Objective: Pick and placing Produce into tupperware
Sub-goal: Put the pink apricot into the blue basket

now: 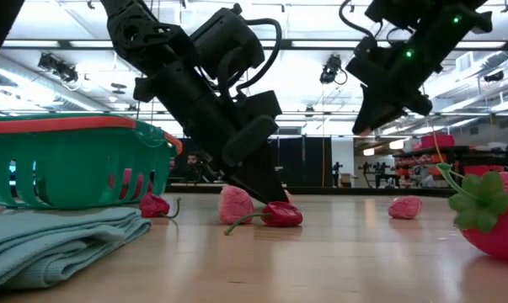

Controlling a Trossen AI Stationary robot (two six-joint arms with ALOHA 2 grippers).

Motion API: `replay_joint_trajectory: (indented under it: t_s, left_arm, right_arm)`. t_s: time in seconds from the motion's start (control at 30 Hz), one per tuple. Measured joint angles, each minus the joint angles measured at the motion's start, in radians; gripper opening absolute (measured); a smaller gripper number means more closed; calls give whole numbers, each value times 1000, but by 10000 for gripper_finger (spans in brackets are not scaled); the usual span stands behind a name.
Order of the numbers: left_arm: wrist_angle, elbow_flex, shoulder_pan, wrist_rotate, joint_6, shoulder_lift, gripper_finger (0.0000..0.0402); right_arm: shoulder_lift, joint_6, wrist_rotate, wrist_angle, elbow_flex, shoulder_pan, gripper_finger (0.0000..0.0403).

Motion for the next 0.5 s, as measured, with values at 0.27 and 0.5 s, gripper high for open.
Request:
replay_joint_trajectory:
  t_s: [0.27, 0.5]
  left_arm:
    - [-1, 0, -2, 0, 0, 0, 233]
    - [-72, -2, -2, 9, 1, -44, 239]
  right_arm:
    - [-1, -69, -6, 128, 7, 31, 59]
    - [-1, -90, -19, 163, 7, 51, 59]
